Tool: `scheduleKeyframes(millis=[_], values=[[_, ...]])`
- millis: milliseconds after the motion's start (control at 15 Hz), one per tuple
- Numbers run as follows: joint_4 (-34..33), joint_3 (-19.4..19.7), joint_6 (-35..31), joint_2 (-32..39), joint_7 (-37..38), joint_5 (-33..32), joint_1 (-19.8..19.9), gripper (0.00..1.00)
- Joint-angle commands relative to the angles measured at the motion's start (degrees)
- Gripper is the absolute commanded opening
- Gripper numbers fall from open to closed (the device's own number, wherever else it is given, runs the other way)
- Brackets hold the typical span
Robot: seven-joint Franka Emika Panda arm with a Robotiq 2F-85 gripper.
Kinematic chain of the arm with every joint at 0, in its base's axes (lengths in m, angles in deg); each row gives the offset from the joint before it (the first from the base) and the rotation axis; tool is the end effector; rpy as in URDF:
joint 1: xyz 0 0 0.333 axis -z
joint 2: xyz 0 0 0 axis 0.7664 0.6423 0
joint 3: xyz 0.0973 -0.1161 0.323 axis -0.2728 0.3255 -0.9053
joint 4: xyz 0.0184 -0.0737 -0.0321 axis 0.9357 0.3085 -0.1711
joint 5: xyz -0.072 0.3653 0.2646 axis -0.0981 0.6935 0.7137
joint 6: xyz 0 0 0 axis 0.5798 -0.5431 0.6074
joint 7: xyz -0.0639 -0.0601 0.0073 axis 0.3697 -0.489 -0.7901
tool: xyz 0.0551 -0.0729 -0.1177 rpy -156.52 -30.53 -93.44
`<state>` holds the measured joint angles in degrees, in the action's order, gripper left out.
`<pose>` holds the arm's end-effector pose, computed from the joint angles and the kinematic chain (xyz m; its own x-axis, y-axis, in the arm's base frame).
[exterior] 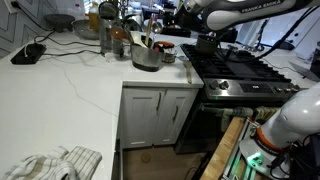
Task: Remove the cooking stick from the silver tin and put it on the counter
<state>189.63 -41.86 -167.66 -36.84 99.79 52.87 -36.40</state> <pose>0.6164 0.0556 0.5408 0.6298 -0.4552 0.6294 -0.4727 -0.8676 -0.1545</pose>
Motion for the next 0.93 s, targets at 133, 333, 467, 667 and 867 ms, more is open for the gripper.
scheduleKeyframes(millis=[133,333,467,667,867], values=[[-4.89,2.66,-1.84,5.16,9.87,-10.41,-3.27,1.00],[-4.98,4.59,-1.91,5.16,9.43,-10.16,-5.18,1.00],[-4.98,4.76,-1.91,4.95,9.40,-10.15,-5.40,1.00],[-8.98,4.86,-0.97,8.63,14.66,-13.15,-5.83,1.00],[-14.70,1.84,0.90,14.08,21.89,-14.10,-3.79,1.00]])
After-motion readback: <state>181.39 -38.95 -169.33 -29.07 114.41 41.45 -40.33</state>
